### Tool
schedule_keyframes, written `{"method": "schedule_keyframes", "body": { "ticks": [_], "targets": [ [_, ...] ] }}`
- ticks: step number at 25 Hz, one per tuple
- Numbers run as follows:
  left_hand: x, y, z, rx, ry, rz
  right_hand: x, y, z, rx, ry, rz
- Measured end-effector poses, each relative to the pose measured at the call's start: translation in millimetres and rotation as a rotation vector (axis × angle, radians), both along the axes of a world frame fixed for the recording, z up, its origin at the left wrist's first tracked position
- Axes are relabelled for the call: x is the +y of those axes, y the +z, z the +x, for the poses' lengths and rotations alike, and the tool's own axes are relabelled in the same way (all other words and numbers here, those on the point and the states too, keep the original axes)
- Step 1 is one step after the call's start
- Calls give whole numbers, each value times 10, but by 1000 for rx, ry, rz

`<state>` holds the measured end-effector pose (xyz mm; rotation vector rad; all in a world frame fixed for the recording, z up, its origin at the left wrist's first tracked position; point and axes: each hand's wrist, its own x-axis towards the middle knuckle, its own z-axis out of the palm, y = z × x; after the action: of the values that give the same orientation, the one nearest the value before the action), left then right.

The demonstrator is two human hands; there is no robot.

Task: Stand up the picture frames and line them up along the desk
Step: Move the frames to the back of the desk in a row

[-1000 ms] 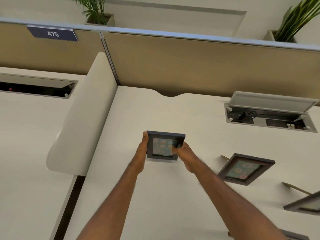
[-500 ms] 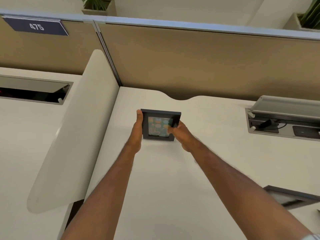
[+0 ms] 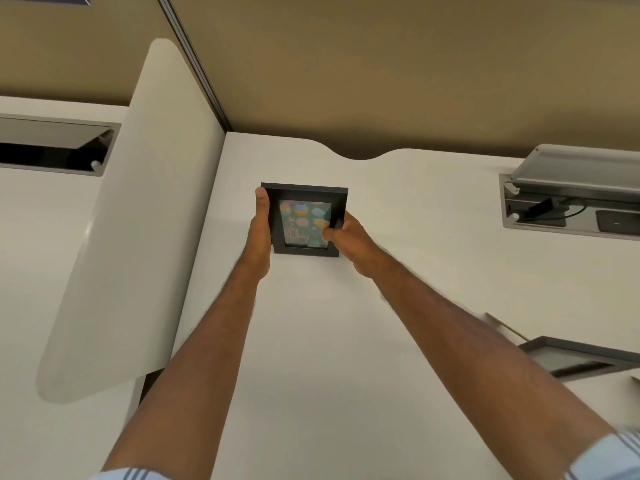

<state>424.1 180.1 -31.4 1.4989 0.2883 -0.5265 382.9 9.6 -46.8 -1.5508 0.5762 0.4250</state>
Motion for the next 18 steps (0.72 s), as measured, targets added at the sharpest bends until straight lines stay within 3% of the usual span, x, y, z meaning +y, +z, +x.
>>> {"method": "schedule_keyframes", "body": {
  "ticks": [6,10,15,18],
  "targets": [
    [34,-8,-28,-3,-12,-54,26,31,-23,-3,10,15],
    [14,57,-138,-102,31,81,4,135,-95,-34,7,-9],
    [-9,47,-667,-359,494,437,35,539,-713,-152,-274,-156],
    [-295,23,-1236,-320,389,443,-165,918,-1349,-256,-409,-154]
  ]
}}
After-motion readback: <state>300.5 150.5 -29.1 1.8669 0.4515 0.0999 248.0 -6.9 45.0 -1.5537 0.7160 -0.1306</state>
